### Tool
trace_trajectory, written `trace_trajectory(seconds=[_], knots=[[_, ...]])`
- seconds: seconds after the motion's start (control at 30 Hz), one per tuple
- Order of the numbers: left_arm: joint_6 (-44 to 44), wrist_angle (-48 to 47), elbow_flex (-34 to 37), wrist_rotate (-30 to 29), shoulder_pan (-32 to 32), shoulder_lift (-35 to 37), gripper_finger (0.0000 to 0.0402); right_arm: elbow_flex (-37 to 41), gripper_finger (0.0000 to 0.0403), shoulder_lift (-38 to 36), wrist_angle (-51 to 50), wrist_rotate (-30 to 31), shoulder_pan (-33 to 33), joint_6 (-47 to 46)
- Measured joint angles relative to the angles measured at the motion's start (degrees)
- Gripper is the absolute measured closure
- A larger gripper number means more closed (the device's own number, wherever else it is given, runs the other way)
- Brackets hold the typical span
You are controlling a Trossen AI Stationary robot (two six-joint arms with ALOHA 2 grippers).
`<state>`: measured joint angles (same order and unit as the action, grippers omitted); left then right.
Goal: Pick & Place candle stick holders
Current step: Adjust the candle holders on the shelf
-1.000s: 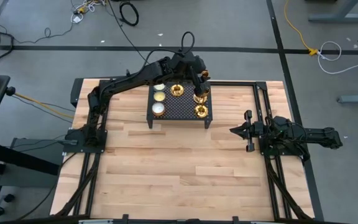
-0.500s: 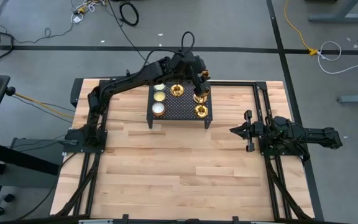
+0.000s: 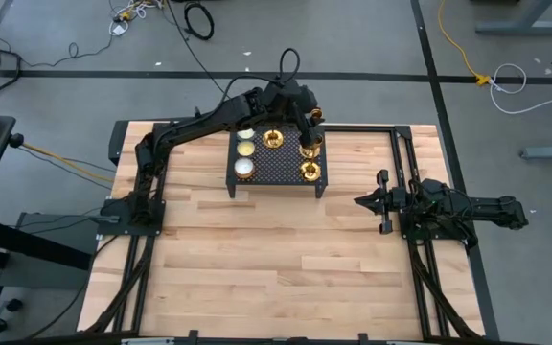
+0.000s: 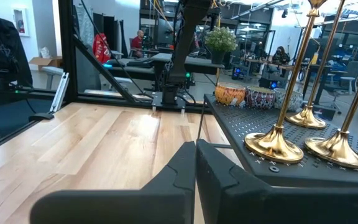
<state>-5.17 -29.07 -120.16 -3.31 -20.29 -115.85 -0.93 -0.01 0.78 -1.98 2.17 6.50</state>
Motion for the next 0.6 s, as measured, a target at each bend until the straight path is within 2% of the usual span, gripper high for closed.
trace_trajectory(seconds=[0.17,0.37,0.6], knots=[[0.8,0.0,0.0,1.0,0.0,0.0,0.0253,0.0,0.0389,0.0,0.0,0.0,0.0,0.0],[1.5,0.0,0.0,1.0,-0.1,0.0,0.0242,0.0,0.0389,0.0,0.0,0.0,0.0,0.0],[1.6,0.0,0.0,1.1,-0.1,0.0,0.0248,0.0,0.0389,0.0,0.0,0.0,0.0,0.0]])
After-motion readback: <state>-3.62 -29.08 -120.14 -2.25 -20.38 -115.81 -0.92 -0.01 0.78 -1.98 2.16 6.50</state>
